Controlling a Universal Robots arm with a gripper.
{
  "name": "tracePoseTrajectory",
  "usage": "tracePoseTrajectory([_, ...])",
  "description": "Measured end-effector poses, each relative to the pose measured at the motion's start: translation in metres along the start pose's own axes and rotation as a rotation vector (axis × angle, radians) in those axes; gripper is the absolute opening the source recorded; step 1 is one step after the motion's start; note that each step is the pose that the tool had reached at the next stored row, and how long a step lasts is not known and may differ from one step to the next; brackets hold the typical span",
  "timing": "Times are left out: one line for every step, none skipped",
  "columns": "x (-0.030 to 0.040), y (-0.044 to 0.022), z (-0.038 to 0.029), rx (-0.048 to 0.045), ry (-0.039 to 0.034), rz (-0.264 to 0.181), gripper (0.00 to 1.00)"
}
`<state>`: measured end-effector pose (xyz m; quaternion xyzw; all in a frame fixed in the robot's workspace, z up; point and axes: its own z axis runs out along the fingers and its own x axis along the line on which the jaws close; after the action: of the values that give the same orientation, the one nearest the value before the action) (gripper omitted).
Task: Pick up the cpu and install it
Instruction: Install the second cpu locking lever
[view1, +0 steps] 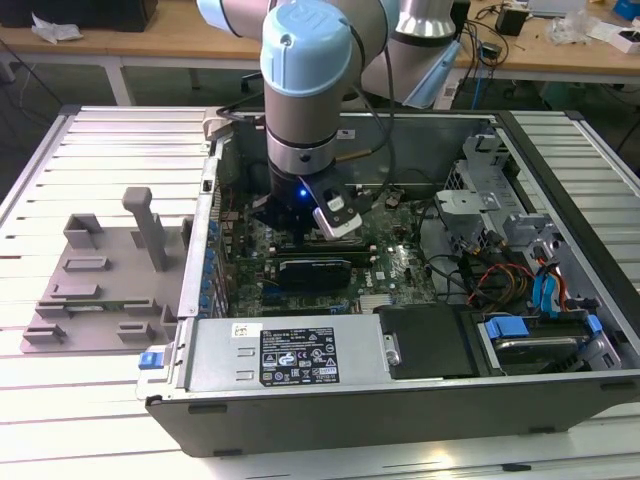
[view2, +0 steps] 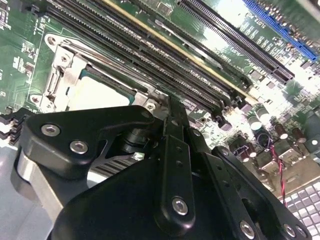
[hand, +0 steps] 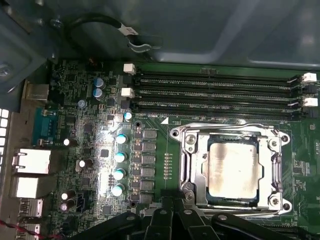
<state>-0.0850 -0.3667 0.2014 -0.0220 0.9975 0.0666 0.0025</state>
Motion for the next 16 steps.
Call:
tracePoseTrajectory([-0.0001, 0.0003, -0.0017, 0.0009, -0.0011, 0.0, 0.11])
tracePoseTrajectory([0.0, 0.0007, -0.0037, 0.0041, -0.0008, 0.0, 0.11])
tracePoseTrajectory([-0.0001, 0.0015, -0.0056, 0.0109, -0.0004, 0.0, 0.11])
tracePoseTrajectory([-0.0005, 0.0023, -0.0058, 0.0162, -0.0003, 0.0, 0.11])
tracePoseTrajectory([-0.0027, 0.0048, -0.0055, 0.0225, 0.0002, 0.0, 0.11])
tracePoseTrajectory([-0.0049, 0.0072, -0.0053, 0.0252, 0.0006, 0.0, 0.11])
tracePoseTrajectory([-0.0081, 0.0103, -0.0048, 0.0272, 0.0011, 0.0, 0.11])
tracePoseTrajectory([-0.0108, 0.0128, -0.0044, 0.0289, 0.0016, 0.0, 0.11])
tracePoseTrajectory([-0.015, 0.0158, -0.004, 0.0314, 0.0029, 0.0, 0.11])
tracePoseTrajectory([-0.0187, 0.018, -0.0036, 0.0335, 0.0042, 0.0, 0.11])
tracePoseTrajectory([-0.0219, 0.0194, -0.0034, 0.0354, 0.0056, 0.0, 0.11])
tracePoseTrajectory([-0.0259, 0.0207, -0.003, 0.0374, 0.0076, 0.0, 0.11])
tracePoseTrajectory([-0.0295, 0.0216, -0.0027, 0.0396, 0.0097, 0.001, 0.11])
tracePoseTrajectory([-0.0332, 0.0225, -0.0025, 0.0419, 0.0121, 0.001, 0.11])
tracePoseTrajectory([-0.0374, 0.0236, -0.0021, 0.044, 0.0147, 0.001, 0.11])
tracePoseTrajectory([-0.043, 0.0252, -0.0016, 0.0473, 0.0184, 0.002, 0.11])
